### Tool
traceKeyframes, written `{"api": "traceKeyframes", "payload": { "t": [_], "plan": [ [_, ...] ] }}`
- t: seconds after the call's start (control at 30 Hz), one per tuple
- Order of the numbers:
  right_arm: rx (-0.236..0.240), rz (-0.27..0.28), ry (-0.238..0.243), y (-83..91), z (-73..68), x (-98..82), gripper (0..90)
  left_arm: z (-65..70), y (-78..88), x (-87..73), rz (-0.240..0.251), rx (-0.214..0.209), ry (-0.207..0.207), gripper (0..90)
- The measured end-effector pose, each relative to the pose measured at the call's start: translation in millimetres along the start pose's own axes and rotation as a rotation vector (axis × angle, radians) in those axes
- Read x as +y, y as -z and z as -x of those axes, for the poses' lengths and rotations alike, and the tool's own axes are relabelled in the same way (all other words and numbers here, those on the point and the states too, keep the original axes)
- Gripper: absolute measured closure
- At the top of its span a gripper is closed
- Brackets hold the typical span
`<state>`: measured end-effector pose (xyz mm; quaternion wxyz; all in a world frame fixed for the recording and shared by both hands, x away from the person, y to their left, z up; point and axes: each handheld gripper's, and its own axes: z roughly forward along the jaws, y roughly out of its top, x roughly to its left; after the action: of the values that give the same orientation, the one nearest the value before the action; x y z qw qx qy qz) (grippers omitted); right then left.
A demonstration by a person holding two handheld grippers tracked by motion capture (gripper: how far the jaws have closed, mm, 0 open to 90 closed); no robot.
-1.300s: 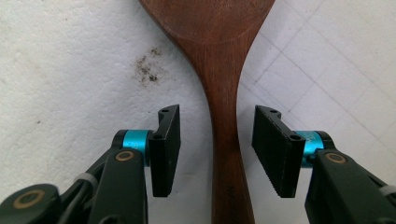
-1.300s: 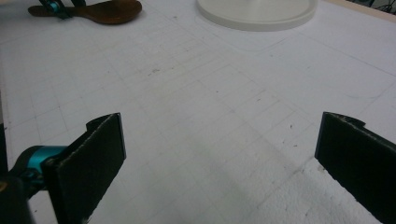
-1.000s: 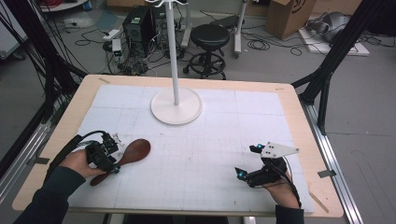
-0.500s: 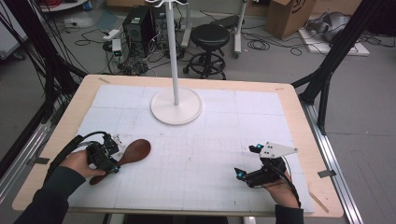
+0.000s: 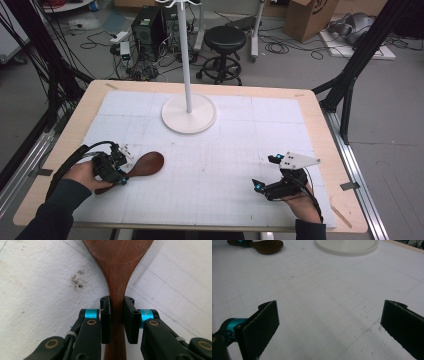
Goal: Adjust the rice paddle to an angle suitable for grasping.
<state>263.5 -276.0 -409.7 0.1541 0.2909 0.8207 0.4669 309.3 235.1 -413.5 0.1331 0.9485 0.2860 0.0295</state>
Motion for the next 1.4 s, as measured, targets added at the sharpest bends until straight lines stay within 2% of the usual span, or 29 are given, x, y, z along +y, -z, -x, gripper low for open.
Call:
{"api": "traceKeyframes", "payload": {
  "t": [0.1,0.13,0.17,0.23,0.3,0.37,0.4,0.43,0.53,0.73,0.87,1.07,1.1,1.13,1.17,1.3,1.33,1.4],
  "plan": [
    [0.001,0.001,-0.004,0.6,0.0,0.0,0.9,2.3,-0.3,0.5,0.027,-0.015,-0.006,78.4],
    [-0.008,0.002,-0.005,1.0,0.4,-0.2,0.9,4.5,0.5,1.7,0.028,-0.019,-0.039,78.4],
    [-0.008,0.002,-0.005,1.0,0.4,-0.2,0.9,4.5,0.5,1.7,0.028,-0.019,-0.039,78.4],
    [-0.009,-0.001,-0.015,1.2,0.7,-0.6,0.9,8.1,1.2,4.6,0.02,-0.016,-0.076,78.4],
    [-0.008,-0.001,-0.011,0.6,1.0,-0.7,0.9,14.3,5.0,10.8,0.035,-0.027,-0.118,78.4],
    [-0.004,-0.001,-0.01,0.2,0.8,-0.6,0.9,17.3,6.3,13.2,0.041,-0.024,-0.128,78.4],
    [-0.004,-0.001,-0.01,0.0,0.7,-0.5,0.9,22.6,9.6,19.7,0.036,-0.021,-0.163,78.4],
    [-0.004,0.0,-0.008,-0.2,0.7,-0.3,0.9,22.6,9.6,19.7,0.036,-0.021,-0.163,78.4],
    [-0.003,0.001,-0.005,-0.4,0.7,-0.1,0.9,29.7,12.9,30.4,0.026,-0.027,-0.21,78.4],
    [-0.001,0.005,-0.008,0.9,0.9,-0.2,0.9,42.0,12.2,51.8,0.031,-0.037,-0.267,78.4],
    [0.002,0.011,-0.016,2.3,1.3,-0.5,0.9,50.8,8.2,68.9,0.002,-0.047,-0.311,78.4],
    [-0.001,0.012,-0.015,4.0,1.5,-0.3,0.9,69.0,3.5,98.3,-0.013,-0.062,-0.384,78.4],
    [-0.001,0.012,-0.015,4.0,1.5,-0.3,0.9,69.0,3.5,98.3,-0.013,-0.062,-0.384,78.4],
    [-0.001,0.015,-0.018,5.5,1.8,-0.5,0.9,73.8,2.6,106.2,-0.021,-0.066,-0.407,78.4],
    [-0.001,0.015,-0.018,5.5,1.8,-0.5,0.9,73.8,2.6,106.2,-0.021,-0.066,-0.407,78.4],
    [-0.005,0.023,-0.015,8.1,2.6,-0.3,0.9,81.9,-0.5,120.7,-0.04,-0.08,-0.447,78.4],
    [-0.008,0.024,-0.016,9.0,2.6,0.0,0.9,85.3,-2.1,128.4,-0.047,-0.077,-0.462,78.4],
    [-0.009,0.021,-0.014,9.5,2.5,0.1,0.9,87.0,-3.0,132.3,-0.052,-0.076,-0.469,78.3]
  ]
}}
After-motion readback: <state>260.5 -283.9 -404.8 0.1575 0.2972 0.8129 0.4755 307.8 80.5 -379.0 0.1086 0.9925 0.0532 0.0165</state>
